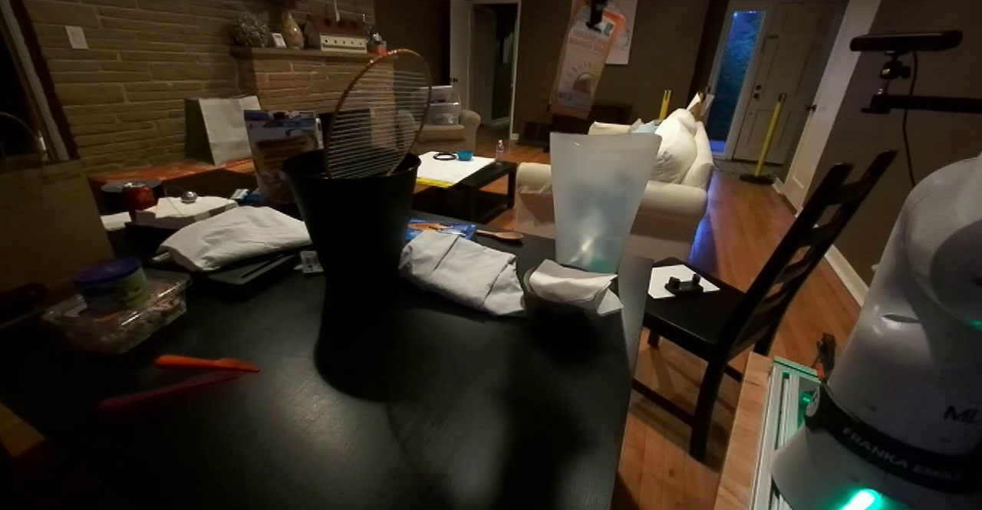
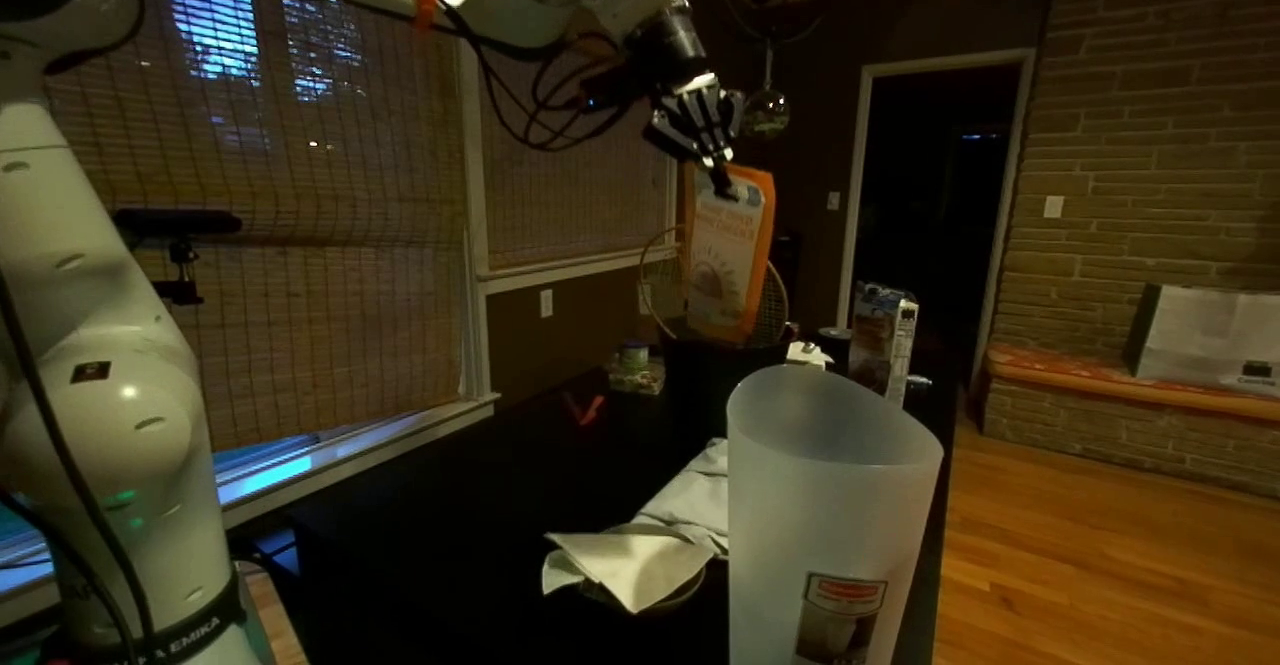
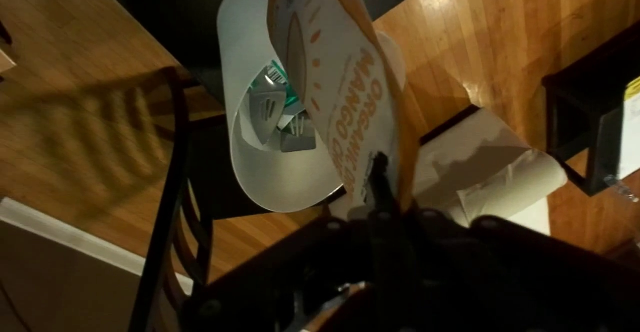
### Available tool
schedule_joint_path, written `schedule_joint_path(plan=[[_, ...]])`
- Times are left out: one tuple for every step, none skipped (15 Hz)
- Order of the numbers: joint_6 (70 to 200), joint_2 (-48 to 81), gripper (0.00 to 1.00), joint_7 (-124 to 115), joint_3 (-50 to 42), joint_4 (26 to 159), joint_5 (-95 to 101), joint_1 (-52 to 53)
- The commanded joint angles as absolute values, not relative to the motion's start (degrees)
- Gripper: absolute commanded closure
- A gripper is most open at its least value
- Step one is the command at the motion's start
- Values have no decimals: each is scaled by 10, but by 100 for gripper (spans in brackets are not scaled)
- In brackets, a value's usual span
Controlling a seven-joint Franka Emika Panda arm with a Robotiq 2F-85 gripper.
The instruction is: Put the pack in the container
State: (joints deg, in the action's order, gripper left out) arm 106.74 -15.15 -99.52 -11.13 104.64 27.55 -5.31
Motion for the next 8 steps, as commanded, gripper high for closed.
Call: schedule_joint_path(plan=[[1079,-136,99,-1039,-92,1072,304,-109],[1068,-134,99,-1073,-82,1070,337,-121],[1069,-138,98,-1022,-89,1066,296,-112],[1069,-133,98,-1039,-88,1067,312,-118],[1069,-130,98,-1047,-87,1067,319,-121],[1068,-128,99,-1053,-86,1067,323,-122],[1075,-127,99,-1060,-86,1065,326,-123],[1083,-123,99,-1080,-84,1065,350,-129]])
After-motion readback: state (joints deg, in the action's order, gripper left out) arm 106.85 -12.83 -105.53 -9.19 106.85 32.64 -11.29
